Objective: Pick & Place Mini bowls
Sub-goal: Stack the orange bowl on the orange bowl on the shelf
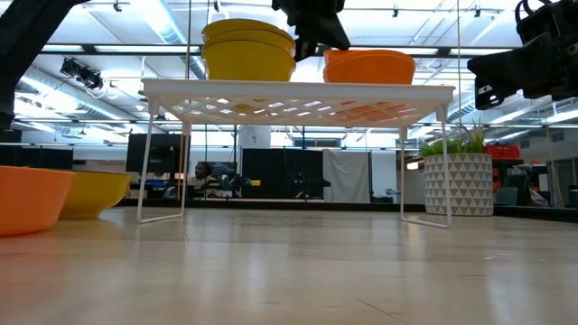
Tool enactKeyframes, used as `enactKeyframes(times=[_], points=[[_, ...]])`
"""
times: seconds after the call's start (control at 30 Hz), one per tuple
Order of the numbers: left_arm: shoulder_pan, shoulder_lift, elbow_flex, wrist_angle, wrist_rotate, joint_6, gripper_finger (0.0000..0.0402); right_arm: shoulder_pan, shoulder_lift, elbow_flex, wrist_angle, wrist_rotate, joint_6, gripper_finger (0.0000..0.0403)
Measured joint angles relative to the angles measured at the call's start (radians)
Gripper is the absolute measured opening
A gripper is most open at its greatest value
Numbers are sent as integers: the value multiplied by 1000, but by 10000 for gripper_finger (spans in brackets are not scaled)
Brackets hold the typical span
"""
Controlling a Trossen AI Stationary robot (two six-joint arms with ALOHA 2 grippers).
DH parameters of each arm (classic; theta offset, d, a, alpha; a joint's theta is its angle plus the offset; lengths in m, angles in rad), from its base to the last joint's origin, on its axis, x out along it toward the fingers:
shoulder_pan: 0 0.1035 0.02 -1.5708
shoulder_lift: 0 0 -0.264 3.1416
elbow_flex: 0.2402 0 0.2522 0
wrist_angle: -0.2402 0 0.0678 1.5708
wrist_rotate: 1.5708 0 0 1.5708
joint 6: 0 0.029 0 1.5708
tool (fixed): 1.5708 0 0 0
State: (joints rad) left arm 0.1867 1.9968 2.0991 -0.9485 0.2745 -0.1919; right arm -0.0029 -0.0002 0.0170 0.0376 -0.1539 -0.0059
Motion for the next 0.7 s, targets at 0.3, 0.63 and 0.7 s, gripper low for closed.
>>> enactKeyframes(times=[0.3, 0.63, 0.7], points=[[-10, 0, 0, -5, -84, 94, 2, 0, 0, 0, 0, 0, 0, 27], [-10, 0, 4, 9, -61, 63, 2, 0, 0, 0, 0, 0, 0, 27], [-7, -3, 15, 11, -62, 59, 2, 0, 0, 0, 0, 0, 0, 27]])
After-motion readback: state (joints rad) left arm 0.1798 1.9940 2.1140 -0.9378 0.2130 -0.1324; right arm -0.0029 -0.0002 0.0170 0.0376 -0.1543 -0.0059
